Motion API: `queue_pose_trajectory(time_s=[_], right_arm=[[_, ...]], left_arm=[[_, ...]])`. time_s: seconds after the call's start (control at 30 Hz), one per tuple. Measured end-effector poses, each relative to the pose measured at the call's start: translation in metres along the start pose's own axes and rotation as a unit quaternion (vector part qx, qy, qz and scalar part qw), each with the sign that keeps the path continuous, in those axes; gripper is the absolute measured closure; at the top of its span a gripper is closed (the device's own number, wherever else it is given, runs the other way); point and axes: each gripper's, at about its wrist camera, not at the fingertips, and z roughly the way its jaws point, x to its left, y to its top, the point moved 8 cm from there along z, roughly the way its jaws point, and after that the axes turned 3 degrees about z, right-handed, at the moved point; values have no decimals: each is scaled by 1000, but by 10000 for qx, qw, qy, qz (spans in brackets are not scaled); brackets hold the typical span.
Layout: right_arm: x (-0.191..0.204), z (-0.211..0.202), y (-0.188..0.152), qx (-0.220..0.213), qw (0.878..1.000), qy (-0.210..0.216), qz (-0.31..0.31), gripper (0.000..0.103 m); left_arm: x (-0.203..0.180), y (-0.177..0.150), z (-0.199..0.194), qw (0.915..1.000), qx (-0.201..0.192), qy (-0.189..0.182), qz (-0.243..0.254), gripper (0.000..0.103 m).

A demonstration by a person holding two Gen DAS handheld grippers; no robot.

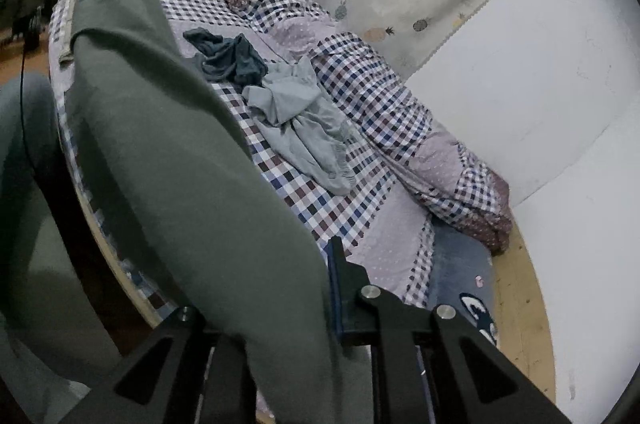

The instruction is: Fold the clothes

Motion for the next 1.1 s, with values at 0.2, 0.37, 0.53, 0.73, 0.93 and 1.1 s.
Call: queue_pose_trajectory(time_s=[0.2,0.37,0.53,0.73,0.93,1.1], right_arm=[[7,87,-12,546,9961,634,272,91],[7,177,-12,992,9912,790,372,91],[-5,255,2,1363,9845,1011,451,83],[-42,328,8,1615,9843,216,679,45],[-90,313,-1,1040,9718,-821,1949,30],[-82,261,-49,802,9452,-358,3144,28]], left_arm=[[68,14,48,9959,196,755,-448,92],[118,37,103,9873,347,1370,-726,92],[154,72,152,9753,483,1868,-1074,89],[173,117,167,9750,-37,1917,-1125,41],[171,132,134,9774,-521,2011,-400,26],[187,94,91,9692,-458,2406,236,26]])
